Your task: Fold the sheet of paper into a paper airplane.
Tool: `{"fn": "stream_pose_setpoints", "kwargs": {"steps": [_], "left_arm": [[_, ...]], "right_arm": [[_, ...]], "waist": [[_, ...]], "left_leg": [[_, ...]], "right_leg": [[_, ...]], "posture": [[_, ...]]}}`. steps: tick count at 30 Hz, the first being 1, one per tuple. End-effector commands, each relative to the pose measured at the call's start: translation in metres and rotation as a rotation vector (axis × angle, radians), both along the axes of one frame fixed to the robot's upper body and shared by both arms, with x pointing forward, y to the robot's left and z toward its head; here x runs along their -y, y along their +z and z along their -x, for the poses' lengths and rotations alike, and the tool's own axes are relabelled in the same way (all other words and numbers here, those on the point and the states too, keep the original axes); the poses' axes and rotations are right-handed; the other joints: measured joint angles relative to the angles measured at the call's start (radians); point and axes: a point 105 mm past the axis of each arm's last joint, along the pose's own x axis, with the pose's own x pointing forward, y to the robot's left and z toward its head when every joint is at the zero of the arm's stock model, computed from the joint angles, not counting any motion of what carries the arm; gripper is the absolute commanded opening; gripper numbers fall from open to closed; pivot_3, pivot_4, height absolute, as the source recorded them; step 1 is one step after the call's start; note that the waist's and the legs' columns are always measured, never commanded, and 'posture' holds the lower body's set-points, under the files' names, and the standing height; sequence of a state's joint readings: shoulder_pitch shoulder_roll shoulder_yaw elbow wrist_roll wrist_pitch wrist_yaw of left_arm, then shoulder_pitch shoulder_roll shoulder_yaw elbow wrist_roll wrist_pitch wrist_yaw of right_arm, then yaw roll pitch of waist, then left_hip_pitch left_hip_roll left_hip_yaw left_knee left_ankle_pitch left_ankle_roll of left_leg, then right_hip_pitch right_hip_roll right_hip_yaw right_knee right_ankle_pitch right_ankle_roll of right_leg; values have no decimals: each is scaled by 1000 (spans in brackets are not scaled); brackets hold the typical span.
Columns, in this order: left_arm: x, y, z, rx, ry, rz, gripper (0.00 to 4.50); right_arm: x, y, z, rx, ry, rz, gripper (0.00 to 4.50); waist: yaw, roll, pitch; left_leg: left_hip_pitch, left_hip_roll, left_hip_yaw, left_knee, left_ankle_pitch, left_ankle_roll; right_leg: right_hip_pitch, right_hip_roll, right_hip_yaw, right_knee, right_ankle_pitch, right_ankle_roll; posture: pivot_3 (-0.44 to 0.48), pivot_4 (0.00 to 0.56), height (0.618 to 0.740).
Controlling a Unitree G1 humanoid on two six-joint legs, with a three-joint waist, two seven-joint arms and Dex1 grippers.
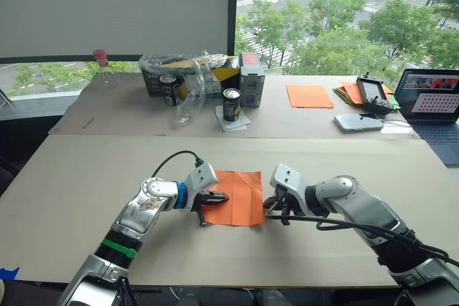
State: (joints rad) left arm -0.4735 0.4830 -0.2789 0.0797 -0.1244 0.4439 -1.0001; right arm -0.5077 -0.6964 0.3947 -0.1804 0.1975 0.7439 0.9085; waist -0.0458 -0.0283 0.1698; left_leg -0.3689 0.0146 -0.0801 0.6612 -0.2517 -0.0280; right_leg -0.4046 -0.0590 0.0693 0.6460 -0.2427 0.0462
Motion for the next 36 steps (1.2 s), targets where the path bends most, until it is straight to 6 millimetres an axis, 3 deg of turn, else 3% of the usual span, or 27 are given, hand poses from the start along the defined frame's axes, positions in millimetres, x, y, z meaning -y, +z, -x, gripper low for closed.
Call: {"fn": "stream_pose_setpoints", "kwargs": {"steps": [1,8,16,24,36], "left_arm": [[-10,-9,2,-30,33,-32,0],[-17,-8,2,-24,53,-44,0],[-26,-9,2,-27,74,-54,0],[-13,-11,4,-31,63,-26,0],[5,-20,10,-57,33,0,0]], "right_arm": [[-12,5,-1,3,26,-92,19],[-26,21,-6,-20,7,-280,19],[-36,29,-4,-20,30,-345,19],[-47,28,-21,18,13,-340,19],[-39,25,-27,34,-9,-305,19]], "waist": [[-3,0,0],[1,0,0],[0,0,0],[3,0,0],[6,0,0]], "left_leg": [[0,0,0,0,0,0],[-1,0,0,0,0,0],[0,0,0,0,0,0],[-1,0,0,0,0,0],[-1,-1,0,0,0,0]], "right_leg": [[0,0,0,0,0,0],[-1,0,0,0,0,0],[-1,0,0,0,0,0],[-1,0,0,0,0,0],[-1,-1,0,0,0,0]], "posture": [[0,150,730],[0,150,730],[0,150,730],[0,150,730],[0,150,730]]}}
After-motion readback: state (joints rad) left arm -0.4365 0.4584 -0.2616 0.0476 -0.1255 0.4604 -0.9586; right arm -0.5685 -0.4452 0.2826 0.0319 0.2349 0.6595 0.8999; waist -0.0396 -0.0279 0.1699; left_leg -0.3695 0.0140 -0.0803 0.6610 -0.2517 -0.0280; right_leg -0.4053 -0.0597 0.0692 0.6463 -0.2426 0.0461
